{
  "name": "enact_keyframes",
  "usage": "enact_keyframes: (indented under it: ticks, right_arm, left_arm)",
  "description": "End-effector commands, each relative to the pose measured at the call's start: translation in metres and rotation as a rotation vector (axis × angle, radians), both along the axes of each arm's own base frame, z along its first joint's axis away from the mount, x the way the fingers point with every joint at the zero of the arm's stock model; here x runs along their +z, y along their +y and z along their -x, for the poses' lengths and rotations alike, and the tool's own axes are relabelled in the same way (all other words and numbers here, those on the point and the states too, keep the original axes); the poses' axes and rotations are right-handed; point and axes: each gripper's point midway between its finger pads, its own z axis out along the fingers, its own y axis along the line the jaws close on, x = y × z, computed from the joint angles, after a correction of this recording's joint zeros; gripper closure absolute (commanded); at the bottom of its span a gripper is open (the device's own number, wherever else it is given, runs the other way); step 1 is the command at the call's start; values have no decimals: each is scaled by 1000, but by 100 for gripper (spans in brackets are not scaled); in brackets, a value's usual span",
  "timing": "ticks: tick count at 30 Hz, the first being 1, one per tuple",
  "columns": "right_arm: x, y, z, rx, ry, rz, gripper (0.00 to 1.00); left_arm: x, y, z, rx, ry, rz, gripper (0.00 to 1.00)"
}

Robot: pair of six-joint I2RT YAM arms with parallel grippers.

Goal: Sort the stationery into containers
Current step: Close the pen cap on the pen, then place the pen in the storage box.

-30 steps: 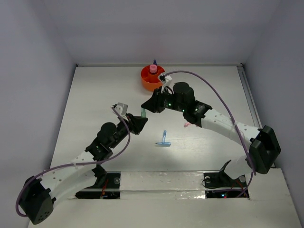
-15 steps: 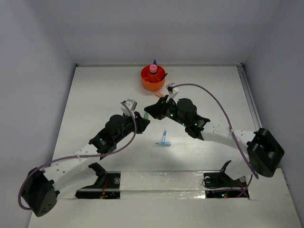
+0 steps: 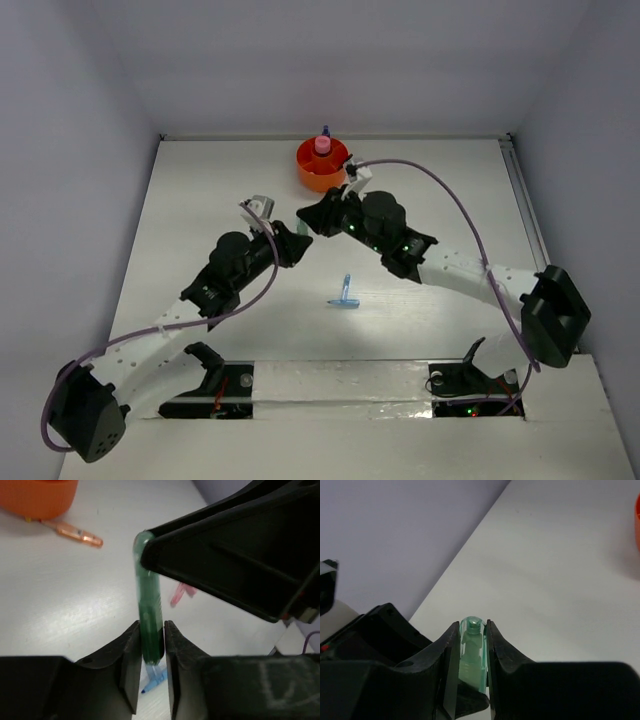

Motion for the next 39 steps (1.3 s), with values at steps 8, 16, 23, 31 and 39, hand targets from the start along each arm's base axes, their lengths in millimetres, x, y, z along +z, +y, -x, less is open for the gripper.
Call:
enact_keyframes:
  ticks: [8, 16, 23, 31, 39]
  right_arm:
    - [18, 6, -90, -65, -9, 127, 100]
    - [31, 10, -159, -123, -97, 117, 100]
    - [24, 12, -224, -201, -197, 235, 100]
    - [8, 4, -265, -313, -258, 404, 100]
    - [-11, -6, -294, -399, -298, 557, 100]
  left_arm:
    - [92, 27, 21, 40, -270, 221, 1]
    - [99, 56, 36, 128, -226, 224, 1]
    - [139, 77, 51, 166, -270, 194, 1]
    - [138, 108, 41, 308, -309, 36, 1]
    - [125, 103, 38, 285, -297, 4, 1]
